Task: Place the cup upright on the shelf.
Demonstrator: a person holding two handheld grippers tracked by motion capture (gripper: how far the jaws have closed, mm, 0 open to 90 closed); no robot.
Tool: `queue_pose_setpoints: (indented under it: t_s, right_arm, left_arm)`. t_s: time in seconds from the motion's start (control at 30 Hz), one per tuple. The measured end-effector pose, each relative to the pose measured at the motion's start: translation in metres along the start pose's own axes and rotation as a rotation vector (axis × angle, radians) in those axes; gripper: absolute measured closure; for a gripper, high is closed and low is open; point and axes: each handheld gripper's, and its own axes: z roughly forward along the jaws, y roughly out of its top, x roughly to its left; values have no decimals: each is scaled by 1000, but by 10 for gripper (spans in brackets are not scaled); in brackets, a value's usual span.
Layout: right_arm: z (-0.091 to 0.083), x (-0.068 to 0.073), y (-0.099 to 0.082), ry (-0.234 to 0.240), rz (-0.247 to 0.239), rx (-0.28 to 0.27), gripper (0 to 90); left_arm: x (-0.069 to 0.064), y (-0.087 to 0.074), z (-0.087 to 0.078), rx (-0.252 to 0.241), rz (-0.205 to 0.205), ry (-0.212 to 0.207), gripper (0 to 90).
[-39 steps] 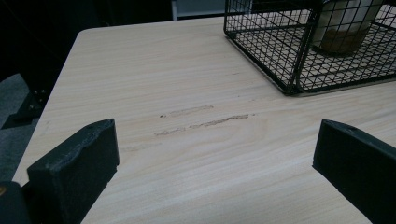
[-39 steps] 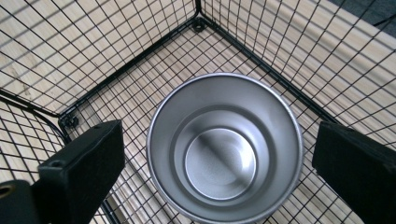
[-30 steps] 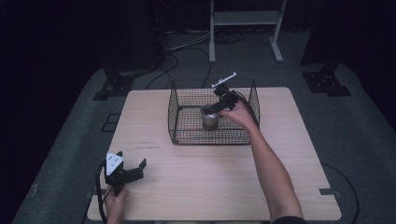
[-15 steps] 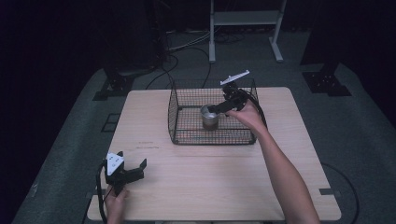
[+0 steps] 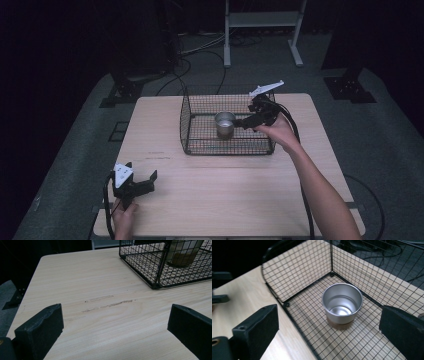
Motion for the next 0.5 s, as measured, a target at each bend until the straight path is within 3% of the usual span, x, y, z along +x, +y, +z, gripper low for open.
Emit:
queue_pose_setpoints:
  t_s: [0.5]
  right_arm:
    - [-29,16,-23,16,-57,-16,21]
  left_arm:
    - [-1,0,0,0,6,3,0]
